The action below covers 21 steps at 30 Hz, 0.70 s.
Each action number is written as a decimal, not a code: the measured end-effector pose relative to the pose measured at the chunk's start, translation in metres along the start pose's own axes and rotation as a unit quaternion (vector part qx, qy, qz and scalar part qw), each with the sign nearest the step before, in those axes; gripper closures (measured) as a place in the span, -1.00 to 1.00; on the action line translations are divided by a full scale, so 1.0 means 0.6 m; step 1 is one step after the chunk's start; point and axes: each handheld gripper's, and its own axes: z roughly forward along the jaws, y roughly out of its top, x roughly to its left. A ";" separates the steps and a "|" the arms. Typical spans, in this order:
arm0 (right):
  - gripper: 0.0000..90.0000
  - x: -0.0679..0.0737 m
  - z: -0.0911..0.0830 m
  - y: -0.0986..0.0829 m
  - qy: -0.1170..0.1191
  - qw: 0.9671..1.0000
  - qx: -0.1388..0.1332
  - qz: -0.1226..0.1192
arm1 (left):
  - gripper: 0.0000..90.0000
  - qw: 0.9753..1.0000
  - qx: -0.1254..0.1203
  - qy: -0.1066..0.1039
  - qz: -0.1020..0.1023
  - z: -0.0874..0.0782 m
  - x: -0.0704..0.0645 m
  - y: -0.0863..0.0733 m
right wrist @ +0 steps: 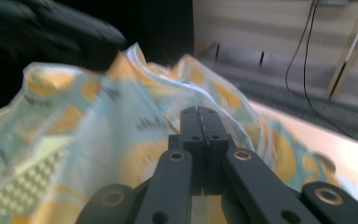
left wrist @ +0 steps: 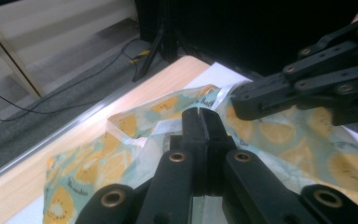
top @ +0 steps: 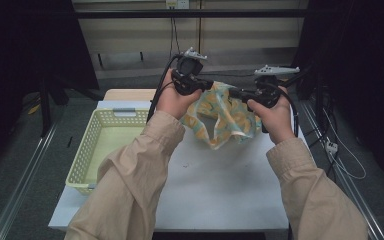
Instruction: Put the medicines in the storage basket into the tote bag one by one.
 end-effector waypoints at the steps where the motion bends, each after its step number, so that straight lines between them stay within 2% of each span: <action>1: 1.00 0.002 -0.002 0.008 0.000 1.000 -0.006 -0.002 | 1.00 1.000 0.000 0.002 0.002 0.001 0.000 0.003; 4: 1.00 0.007 -0.009 0.030 0.000 1.000 -0.022 -0.006 | 1.00 1.000 -0.014 0.007 0.004 0.000 0.001 0.021; 7: 1.00 0.011 -0.012 0.045 0.002 1.000 -0.025 -0.008 | 1.00 1.000 -0.027 0.013 0.004 -0.007 0.004 0.044; 10: 1.00 0.013 -0.015 0.052 0.001 1.000 -0.027 -0.012 | 1.00 0.999 -0.051 0.015 0.000 -0.021 0.004 0.067; 15: 1.00 0.010 -0.012 0.041 0.005 1.000 -0.021 -0.010 | 1.00 0.999 -0.038 0.004 0.001 -0.014 0.001 0.058; 21: 1.00 0.003 -0.009 0.018 0.007 1.000 -0.014 0.002 | 1.00 1.000 -0.020 0.004 0.006 -0.010 -0.002 0.042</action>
